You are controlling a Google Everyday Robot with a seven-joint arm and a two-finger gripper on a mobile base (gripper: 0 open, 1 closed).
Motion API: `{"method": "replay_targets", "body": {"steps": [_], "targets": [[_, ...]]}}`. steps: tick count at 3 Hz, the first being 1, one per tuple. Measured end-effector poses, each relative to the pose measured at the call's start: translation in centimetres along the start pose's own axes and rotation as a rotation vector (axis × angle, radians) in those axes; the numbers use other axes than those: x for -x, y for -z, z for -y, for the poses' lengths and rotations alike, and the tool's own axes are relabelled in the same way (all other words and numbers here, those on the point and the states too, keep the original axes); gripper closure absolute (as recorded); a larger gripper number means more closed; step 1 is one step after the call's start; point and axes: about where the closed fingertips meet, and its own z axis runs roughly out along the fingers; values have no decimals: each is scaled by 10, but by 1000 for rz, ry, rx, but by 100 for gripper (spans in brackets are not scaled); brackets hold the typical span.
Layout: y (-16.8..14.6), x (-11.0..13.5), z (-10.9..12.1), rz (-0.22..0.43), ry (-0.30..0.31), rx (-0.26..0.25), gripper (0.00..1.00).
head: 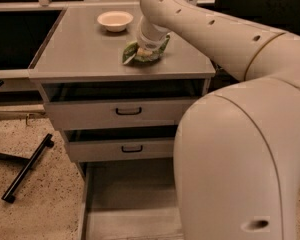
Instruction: Pick green jalapeno chip bag from bottom drawer and place on counter
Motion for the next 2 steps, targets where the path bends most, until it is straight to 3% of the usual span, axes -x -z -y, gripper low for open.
{"method": "replay_targets", "body": {"steps": [1,2], "targets": [[-5,1,-5,23,-22,32,74],[-5,1,-5,23,-22,33,52]]}}
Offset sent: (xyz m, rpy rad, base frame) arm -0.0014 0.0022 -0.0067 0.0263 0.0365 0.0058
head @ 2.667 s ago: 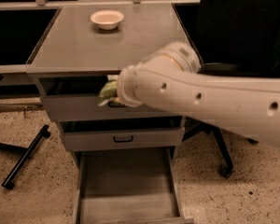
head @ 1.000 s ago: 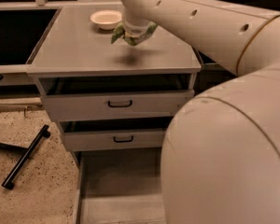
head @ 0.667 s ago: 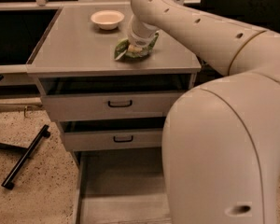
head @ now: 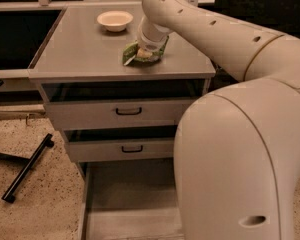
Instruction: Pick green jalapeno chip bag from bottom drawer and place on counter
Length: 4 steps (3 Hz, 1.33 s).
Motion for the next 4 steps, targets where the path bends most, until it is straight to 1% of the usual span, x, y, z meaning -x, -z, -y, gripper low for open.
{"method": "replay_targets", "body": {"steps": [2,3,4], "targets": [[0,0,0,0,0,0,5],[0,0,0,0,0,0,0],[0,0,0,0,0,0,0]]}}
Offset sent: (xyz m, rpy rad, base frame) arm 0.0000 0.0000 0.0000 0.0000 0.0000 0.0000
